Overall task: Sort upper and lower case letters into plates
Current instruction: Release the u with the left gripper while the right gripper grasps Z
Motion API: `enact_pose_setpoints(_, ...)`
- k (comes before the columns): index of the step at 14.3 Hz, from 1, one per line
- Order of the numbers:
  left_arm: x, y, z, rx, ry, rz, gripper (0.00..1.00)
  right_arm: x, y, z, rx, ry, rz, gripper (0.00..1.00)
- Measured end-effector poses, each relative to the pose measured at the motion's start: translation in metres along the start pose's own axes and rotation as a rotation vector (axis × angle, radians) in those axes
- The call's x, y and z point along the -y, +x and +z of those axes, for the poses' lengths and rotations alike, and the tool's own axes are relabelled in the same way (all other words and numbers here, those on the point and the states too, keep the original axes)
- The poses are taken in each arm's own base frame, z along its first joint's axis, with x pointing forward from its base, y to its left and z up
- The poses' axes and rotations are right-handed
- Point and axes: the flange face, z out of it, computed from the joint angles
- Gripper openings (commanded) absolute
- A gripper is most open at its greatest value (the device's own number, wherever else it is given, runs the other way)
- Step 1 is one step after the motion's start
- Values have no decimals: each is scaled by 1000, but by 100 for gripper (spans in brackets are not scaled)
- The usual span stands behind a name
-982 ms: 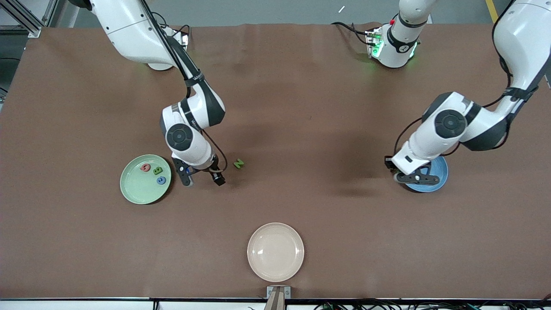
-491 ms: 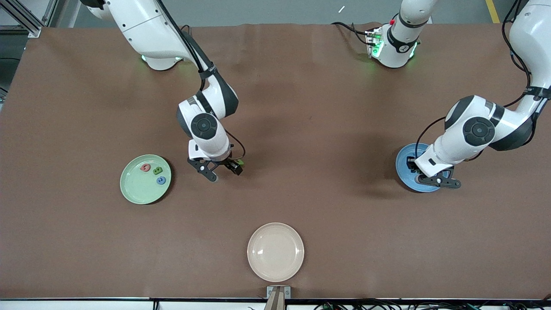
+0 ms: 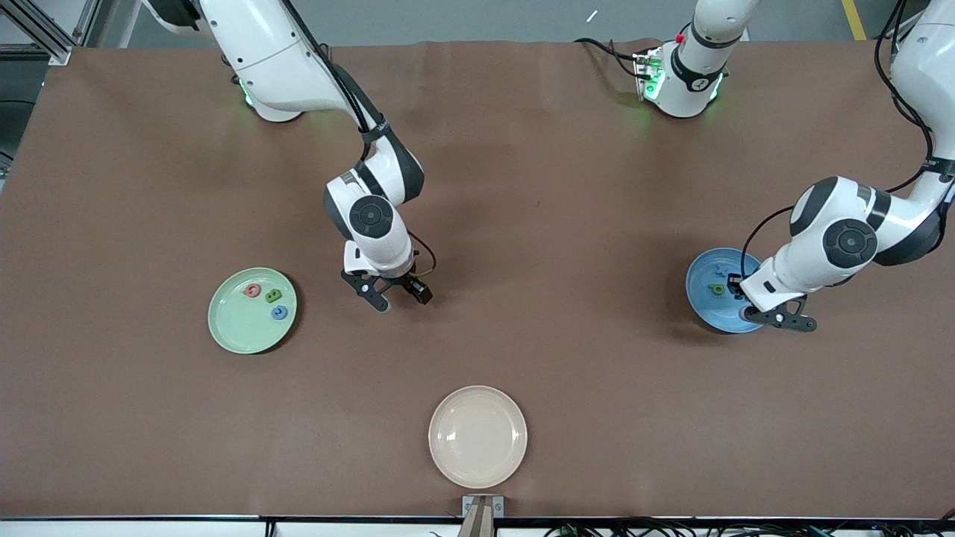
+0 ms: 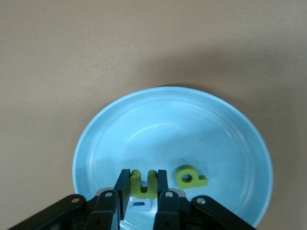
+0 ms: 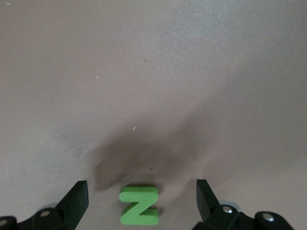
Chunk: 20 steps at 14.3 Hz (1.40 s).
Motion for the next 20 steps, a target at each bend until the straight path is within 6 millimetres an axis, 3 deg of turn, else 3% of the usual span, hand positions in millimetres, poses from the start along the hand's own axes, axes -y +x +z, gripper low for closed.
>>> enact_pose_setpoints(6, 1, 10, 27, 7, 9, 28, 11, 2, -8, 2, 1, -1, 47, 87)
enact_pose_setpoints(9, 0, 18, 32, 0, 7, 28, 11, 3, -15, 2, 1, -3, 48, 72)
enact_pose_setpoints(15, 2, 21, 31, -17, 4, 25, 13, 5, -14, -5, -3, 2, 50, 3)
enact_pose_setpoints(18, 2, 21, 32, -22, 1, 23, 14, 4, -10, -6, -4, 1, 57, 0)
enact_pose_setpoints(20, 2, 21, 34, -21, -3, 23, 23, 2, -1, -6, -4, -15, 70, 0)
